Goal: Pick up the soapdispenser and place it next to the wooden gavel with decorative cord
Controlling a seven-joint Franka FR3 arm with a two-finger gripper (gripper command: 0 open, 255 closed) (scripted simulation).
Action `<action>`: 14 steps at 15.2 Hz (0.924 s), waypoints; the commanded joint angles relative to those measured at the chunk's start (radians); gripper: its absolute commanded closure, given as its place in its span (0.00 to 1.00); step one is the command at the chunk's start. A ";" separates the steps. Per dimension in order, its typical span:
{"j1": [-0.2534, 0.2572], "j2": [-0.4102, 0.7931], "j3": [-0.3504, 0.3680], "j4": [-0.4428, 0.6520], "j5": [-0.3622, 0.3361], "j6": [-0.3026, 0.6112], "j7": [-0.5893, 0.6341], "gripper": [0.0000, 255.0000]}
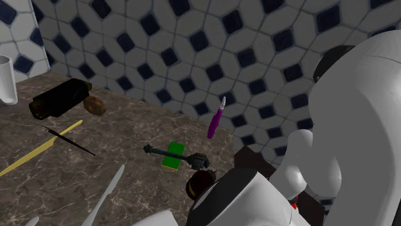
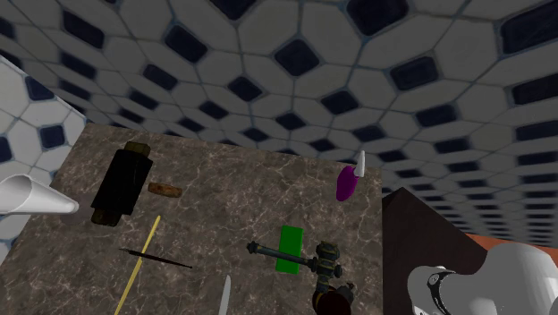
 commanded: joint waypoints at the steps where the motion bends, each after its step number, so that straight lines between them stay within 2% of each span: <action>1: 0.000 0.000 0.000 0.000 0.000 0.000 0.000 0.00; 5: 0.000 0.000 0.000 0.000 0.000 0.000 0.000 0.00; 9: -0.018 -0.098 0.028 0.033 0.109 -0.090 -0.071 0.00; 14: -0.016 -0.098 0.027 0.032 0.109 -0.090 -0.071 0.00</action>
